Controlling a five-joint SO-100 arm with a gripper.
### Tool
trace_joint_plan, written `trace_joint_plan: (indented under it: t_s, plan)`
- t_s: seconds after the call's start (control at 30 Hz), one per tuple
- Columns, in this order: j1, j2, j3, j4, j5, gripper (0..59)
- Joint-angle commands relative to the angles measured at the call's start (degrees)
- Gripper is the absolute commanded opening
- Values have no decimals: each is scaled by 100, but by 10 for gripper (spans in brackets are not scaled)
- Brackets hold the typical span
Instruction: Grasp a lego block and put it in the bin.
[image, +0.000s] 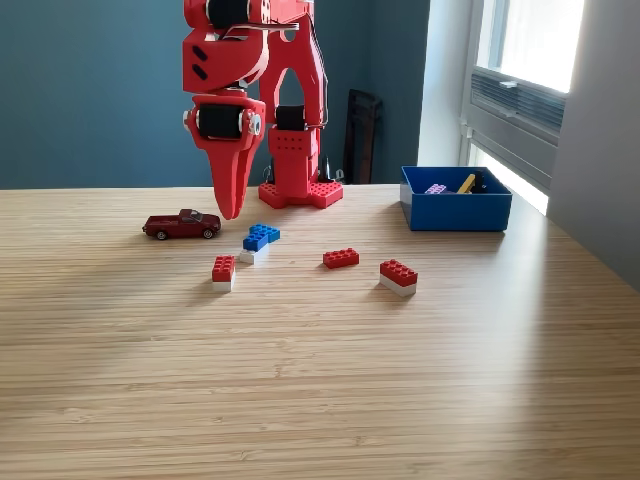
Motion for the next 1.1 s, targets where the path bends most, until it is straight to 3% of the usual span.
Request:
trace_joint_plan:
  t_s: [0.03,0.17,0.33,0.47,0.73,1.1]
  plan:
    - [18,439,44,-53,905,146]
    - [141,431,79,-149,1995,213]
    - [202,431,316,-141,3797,221]
    - [185,422,633,-149,4649,195]
    - [176,404,712,-290,5106,257]
    - [193,-70,334,-272,5361,271]
